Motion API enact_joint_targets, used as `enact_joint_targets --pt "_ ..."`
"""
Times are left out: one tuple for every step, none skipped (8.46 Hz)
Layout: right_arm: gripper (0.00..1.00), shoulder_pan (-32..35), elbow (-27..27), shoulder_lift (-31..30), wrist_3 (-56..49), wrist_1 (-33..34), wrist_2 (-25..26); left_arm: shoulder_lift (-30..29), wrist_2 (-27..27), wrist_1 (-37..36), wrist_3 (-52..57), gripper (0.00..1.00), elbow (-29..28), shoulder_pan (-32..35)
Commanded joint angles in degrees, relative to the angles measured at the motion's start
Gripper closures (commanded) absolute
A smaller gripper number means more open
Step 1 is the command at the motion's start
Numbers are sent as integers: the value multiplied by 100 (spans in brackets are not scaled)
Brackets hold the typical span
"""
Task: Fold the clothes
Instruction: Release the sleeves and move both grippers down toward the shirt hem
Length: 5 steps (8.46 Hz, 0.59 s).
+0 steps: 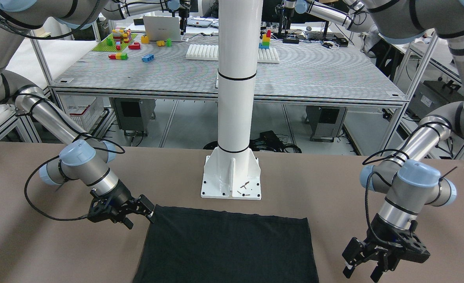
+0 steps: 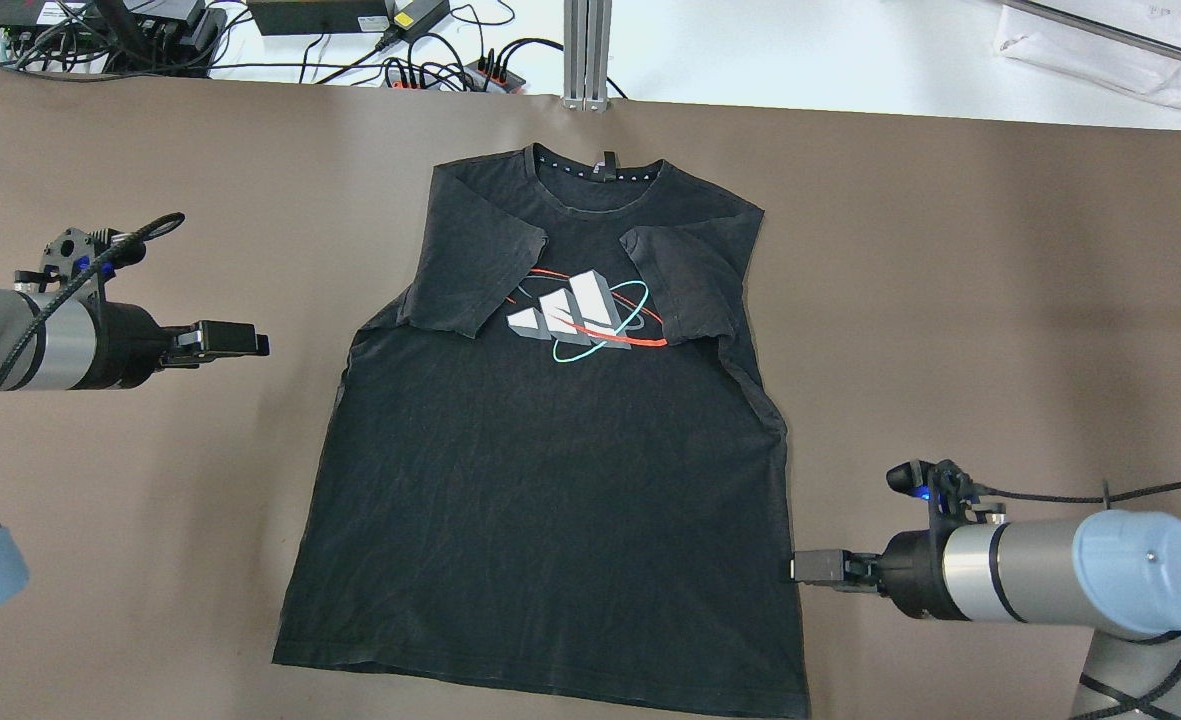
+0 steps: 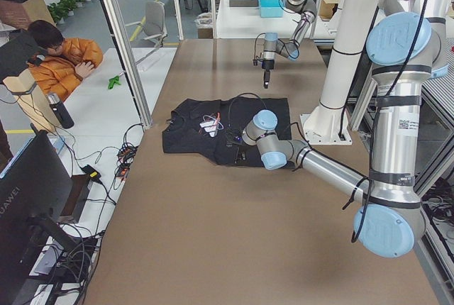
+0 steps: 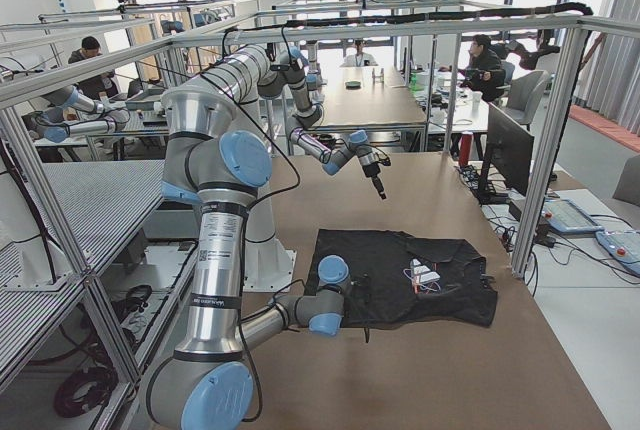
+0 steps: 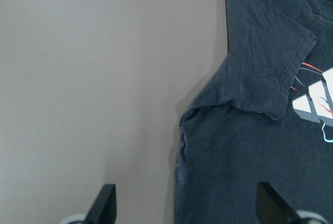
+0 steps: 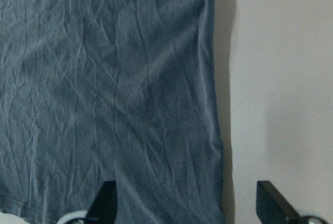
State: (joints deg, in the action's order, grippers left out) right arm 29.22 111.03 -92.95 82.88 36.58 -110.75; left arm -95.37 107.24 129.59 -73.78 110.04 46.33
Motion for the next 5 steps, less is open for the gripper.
enact_joint_targets --pt "6 -1011 -2 -66 394 -90 694 272 -150 -3 -5 5 184 -46" --pt "6 -1171 -11 -66 404 -90 704 282 -186 -4 -14 5 184 -46" --pt "6 -1181 -54 -74 413 -90 704 351 -195 5 -5 5 184 -46" --pt "6 -1251 -72 -83 413 -90 695 352 -195 5 -5 5 184 -46" --pt "6 -1287 -116 -92 405 -81 713 352 -195 5 -14 5 193 -46"
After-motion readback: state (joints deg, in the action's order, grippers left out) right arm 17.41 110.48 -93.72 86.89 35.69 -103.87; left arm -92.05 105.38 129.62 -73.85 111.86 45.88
